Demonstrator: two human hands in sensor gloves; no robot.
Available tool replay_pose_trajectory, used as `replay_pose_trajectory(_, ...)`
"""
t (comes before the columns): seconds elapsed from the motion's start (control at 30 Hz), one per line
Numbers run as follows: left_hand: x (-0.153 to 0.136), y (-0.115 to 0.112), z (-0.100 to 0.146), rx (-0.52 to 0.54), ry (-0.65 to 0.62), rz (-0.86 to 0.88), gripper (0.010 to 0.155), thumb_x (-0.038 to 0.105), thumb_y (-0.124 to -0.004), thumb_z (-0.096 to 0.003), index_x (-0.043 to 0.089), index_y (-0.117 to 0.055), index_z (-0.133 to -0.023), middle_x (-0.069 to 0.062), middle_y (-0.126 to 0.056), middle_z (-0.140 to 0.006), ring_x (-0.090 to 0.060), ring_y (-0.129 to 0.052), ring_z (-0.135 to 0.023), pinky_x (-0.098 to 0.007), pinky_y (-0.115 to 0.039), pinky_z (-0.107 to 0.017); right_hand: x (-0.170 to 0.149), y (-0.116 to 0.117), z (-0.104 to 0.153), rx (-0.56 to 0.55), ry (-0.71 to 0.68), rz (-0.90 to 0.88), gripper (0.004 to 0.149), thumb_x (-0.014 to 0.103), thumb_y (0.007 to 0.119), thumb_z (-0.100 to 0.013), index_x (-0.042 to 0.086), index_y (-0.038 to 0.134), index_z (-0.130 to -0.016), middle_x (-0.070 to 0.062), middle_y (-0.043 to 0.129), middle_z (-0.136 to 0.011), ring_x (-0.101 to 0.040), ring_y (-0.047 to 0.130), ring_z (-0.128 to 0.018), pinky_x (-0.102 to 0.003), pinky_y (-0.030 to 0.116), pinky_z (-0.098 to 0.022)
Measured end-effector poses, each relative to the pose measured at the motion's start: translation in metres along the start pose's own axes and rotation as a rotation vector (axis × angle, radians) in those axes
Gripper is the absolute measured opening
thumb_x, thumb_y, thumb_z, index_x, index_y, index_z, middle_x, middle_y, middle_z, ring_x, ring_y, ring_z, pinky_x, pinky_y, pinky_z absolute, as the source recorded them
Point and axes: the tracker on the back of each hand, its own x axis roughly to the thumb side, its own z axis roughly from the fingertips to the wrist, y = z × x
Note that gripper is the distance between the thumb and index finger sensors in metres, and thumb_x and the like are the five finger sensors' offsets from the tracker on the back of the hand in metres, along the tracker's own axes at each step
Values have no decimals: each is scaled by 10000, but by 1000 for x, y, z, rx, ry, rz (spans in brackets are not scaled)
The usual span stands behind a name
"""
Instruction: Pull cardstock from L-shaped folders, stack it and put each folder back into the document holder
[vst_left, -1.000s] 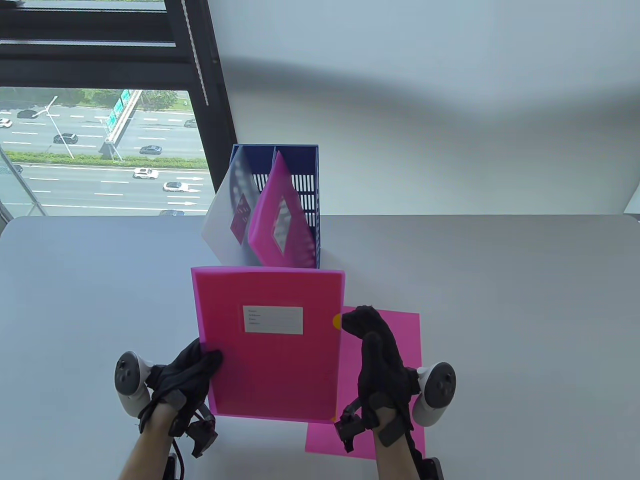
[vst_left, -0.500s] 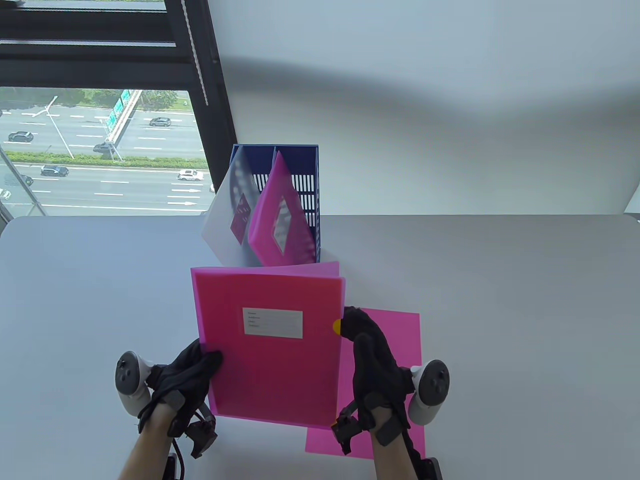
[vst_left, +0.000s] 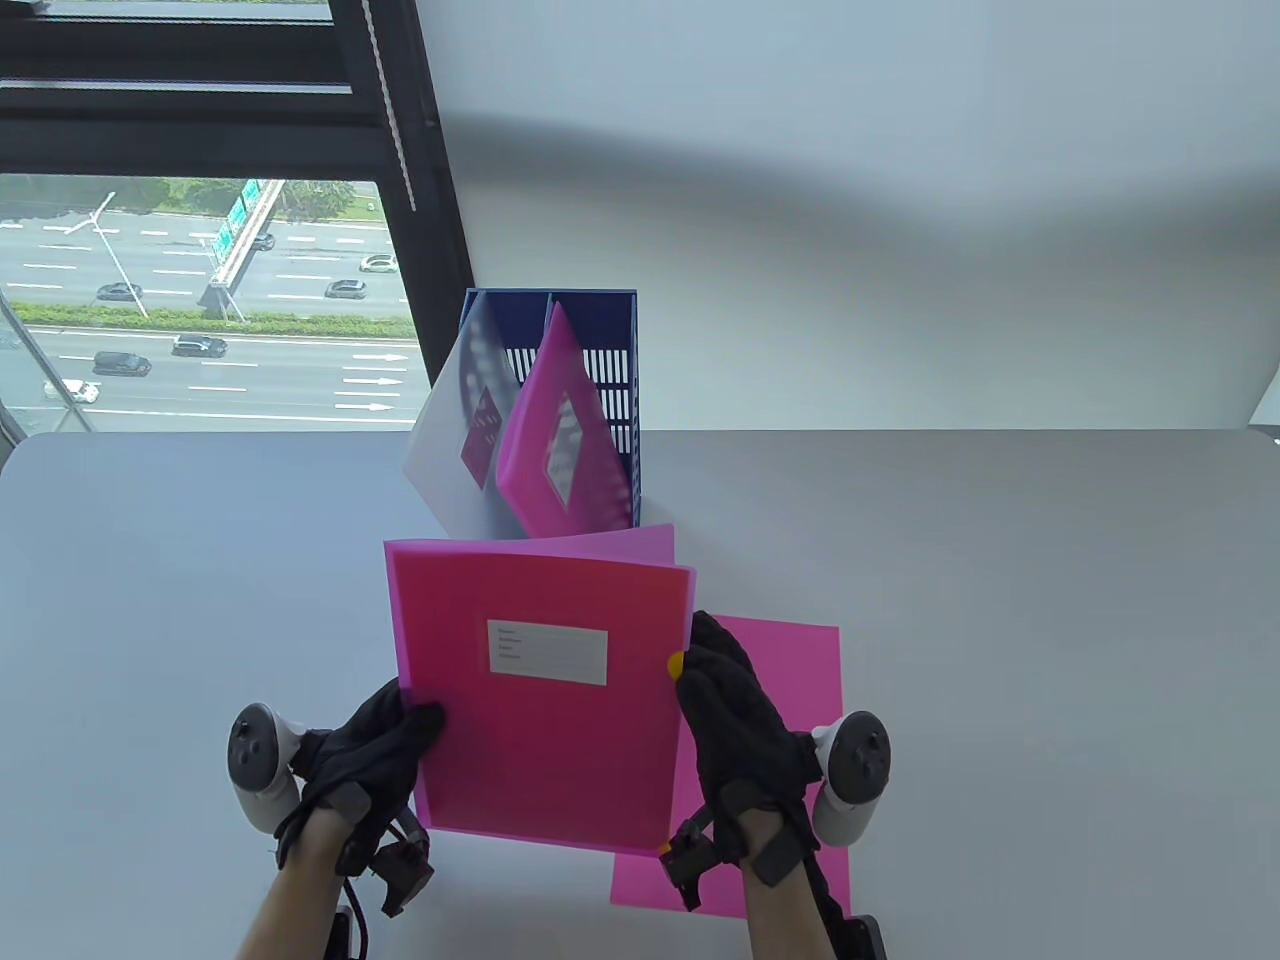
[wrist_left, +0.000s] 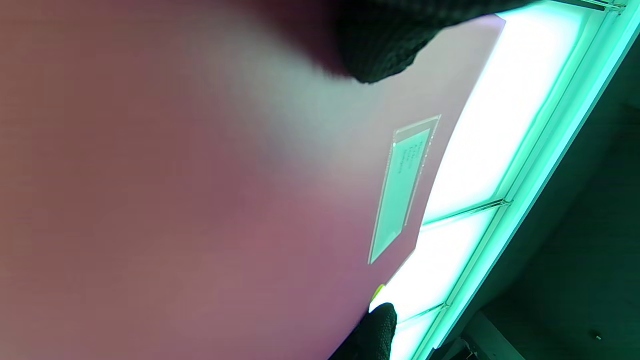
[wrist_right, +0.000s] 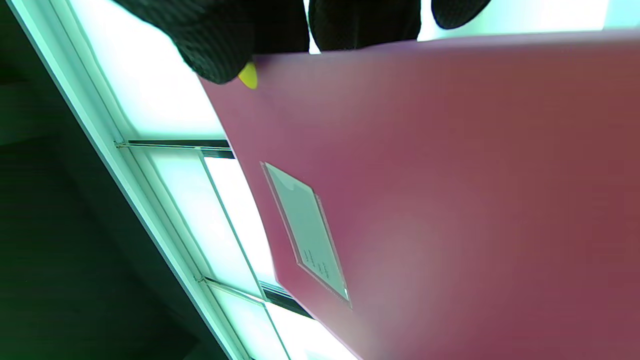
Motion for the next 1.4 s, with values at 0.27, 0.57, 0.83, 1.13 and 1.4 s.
replay_pose_trajectory(0.27,0,0,0,-21,-11,9,426,363,-719,-590,223,-758,-990,-18,-934,-830,-250,-1048,-667,-497,-758,-640,-8,1,-3,71,76,-206,368,537,762,-638,303,812,-917,16,513,-1163,-192,752,-833,-522,502,-785)
replay_pose_trajectory(0.57,1,-1,-1,-44,-18,12,424,366,-724,-590,227,-766,-987,-19,-939,-826,-249,-1050,-662,-500,-759,-638,-18,-1,-4,166,213,-383,364,542,785,-627,293,851,-885,1,563,-1138,-192,788,-784,-529,540,-755)
replay_pose_trajectory(0.83,0,0,0,-31,-15,8,425,369,-723,-590,216,-766,-984,-19,-939,-820,-242,-1050,-656,-491,-762,-636,-12,-9,-5,106,164,-188,357,532,785,-634,333,794,-930,34,555,-1144,-172,739,-858,-515,498,-788)
replay_pose_trajectory(1.13,0,2,1,13,-16,7,423,371,-723,-592,211,-767,-981,-24,-939,-817,-239,-1053,-656,-480,-767,-645,11,-1,1,-88,2,314,395,418,921,-577,345,784,-940,50,633,-1111,-152,799,-857,-509,515,-791)
replay_pose_trajectory(1.4,-1,4,3,57,-7,-2,420,368,-728,-590,211,-773,-977,-10,-934,-826,-247,-1042,-678,-484,-753,-662,7,10,-2,8,25,395,379,465,912,-557,304,857,-896,-22,684,-1102,-231,828,-845,-548,524,-767)
